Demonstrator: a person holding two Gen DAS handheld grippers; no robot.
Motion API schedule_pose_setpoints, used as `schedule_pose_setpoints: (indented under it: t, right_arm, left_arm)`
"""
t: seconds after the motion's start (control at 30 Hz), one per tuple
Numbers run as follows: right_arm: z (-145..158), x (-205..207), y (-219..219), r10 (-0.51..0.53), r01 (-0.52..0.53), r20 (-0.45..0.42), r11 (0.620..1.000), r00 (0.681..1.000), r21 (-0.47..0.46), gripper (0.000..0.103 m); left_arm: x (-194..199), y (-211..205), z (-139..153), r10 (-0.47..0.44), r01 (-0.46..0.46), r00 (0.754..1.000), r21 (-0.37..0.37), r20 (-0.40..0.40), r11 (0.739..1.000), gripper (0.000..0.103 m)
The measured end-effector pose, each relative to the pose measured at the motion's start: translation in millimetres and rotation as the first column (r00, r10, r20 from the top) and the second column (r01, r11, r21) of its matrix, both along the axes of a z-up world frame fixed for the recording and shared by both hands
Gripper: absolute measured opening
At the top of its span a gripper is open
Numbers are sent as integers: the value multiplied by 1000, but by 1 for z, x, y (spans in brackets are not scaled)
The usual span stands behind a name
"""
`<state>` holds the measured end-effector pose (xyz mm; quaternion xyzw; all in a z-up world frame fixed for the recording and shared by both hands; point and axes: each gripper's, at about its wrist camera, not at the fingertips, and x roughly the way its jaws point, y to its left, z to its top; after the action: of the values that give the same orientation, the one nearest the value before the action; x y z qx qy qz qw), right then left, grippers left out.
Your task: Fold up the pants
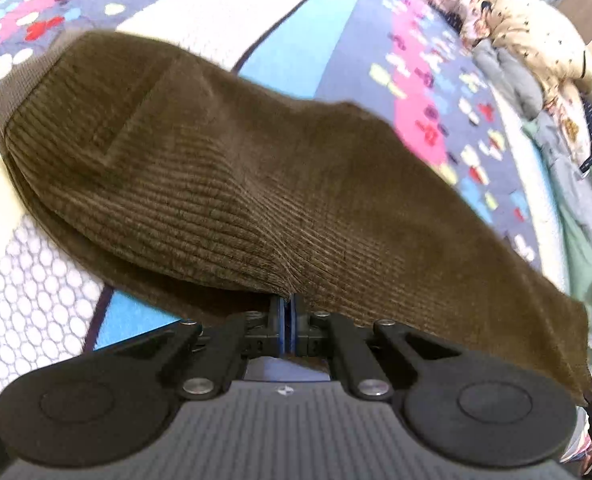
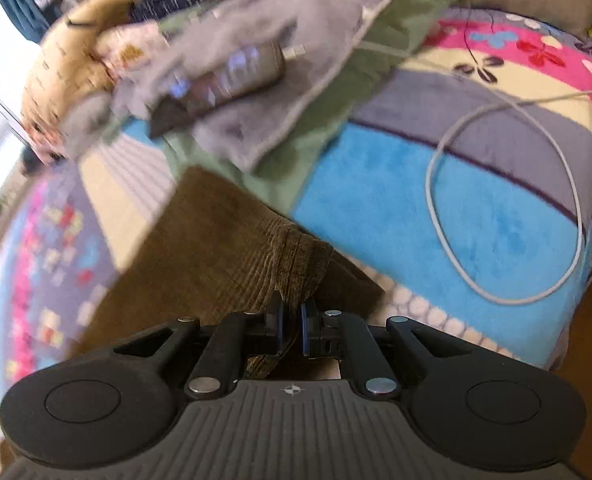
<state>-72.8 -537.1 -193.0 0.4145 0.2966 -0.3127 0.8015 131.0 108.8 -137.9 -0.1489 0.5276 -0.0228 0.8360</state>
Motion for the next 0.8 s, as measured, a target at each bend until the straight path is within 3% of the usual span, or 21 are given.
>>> schedule_pose_setpoints:
  t: [0.13,0.23,0.33,0.4,0.43,0.53,0.6,0.7,0.8]
  right_arm:
    - [-12,4,-5,3,-2,-42,1000,999,18,8]
    - [-40,18,-6,0,4,-145,1000,989,27,15]
    - [-36,19,1,-30,32,-157,999,987,14,25]
    - [-24,19,11,-76,61,-269,996,960,-62,86]
    - [-17,16,17,-102,69,-307,991,946,-116,92]
    - [5,4,37,-81,18,-278,975,957,-223,89]
    - [16,6,54,-32,-26,-233,970,972,-241,89]
    - [24,30,89,132,-162,-142,960,981,-227,89]
    - [24,68,132,310,-322,-88,912,947,-254,89]
  left_arm:
    - [-1,2,-3,-7,7,1000,-1,-12,1000,3]
    - [-5,2,-24,-23,26,997,37,-75,999,3]
    - [-5,-1,-40,-32,39,989,52,-144,998,2]
    - [-7,-1,-40,-31,40,990,62,-138,997,2]
    - [-8,-1,-40,-37,46,991,68,-127,997,3]
    - [-13,-3,-29,-63,69,994,62,-91,996,18]
    - [-16,-8,-20,-73,77,995,69,-61,995,50]
    - [-16,-18,-4,-76,77,997,76,-11,994,67]
    - [-18,-27,10,-87,85,996,66,29,994,75]
